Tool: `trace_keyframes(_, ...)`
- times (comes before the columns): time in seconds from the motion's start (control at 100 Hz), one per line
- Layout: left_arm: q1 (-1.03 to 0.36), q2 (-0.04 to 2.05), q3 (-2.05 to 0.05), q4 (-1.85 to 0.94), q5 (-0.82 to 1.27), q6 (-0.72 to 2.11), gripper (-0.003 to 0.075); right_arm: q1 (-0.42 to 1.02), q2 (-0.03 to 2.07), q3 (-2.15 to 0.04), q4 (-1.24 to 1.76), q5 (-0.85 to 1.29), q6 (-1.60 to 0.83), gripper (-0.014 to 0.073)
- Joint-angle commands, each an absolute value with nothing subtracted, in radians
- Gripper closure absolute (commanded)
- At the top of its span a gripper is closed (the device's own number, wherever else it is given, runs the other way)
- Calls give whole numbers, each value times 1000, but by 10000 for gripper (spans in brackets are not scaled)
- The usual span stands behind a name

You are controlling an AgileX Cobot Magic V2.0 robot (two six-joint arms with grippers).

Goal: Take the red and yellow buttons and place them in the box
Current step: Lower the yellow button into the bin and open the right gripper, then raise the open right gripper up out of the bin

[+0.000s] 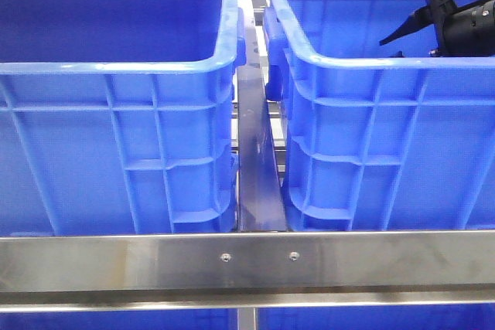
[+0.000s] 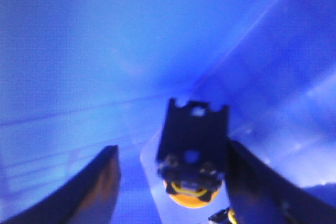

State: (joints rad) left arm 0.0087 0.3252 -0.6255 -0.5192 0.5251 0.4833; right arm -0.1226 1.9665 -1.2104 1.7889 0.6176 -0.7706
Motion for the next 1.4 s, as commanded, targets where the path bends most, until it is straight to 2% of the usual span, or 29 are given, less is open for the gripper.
trace_keyframes(0.0, 11, 337, -651, -539, 448, 472, 185, -126, 1910, -1242, 1847, 658, -784, 99)
trace_keyframes(0.25, 11, 337, -651, -539, 448, 472, 184, -135, 1905, -1242, 1847, 657, -784, 99)
trace_keyframes(0.49, 11, 337, -651, -539, 448, 472, 184, -157, 1901, -1242, 1836, 743, -785, 99)
trace_keyframes(0.69, 11, 337, -651, -539, 448, 472, 184, -157, 1825, -1241, 1783, 737, -832, 100)
trace_keyframes(1.06, 11, 337, -651, -539, 448, 472, 184, -115, 1565, -1214, 1455, 507, -837, 101)
trace_keyframes(1.39, 11, 337, -651, -539, 448, 472, 185, -5, 1336, -1018, 1252, 254, -882, 101)
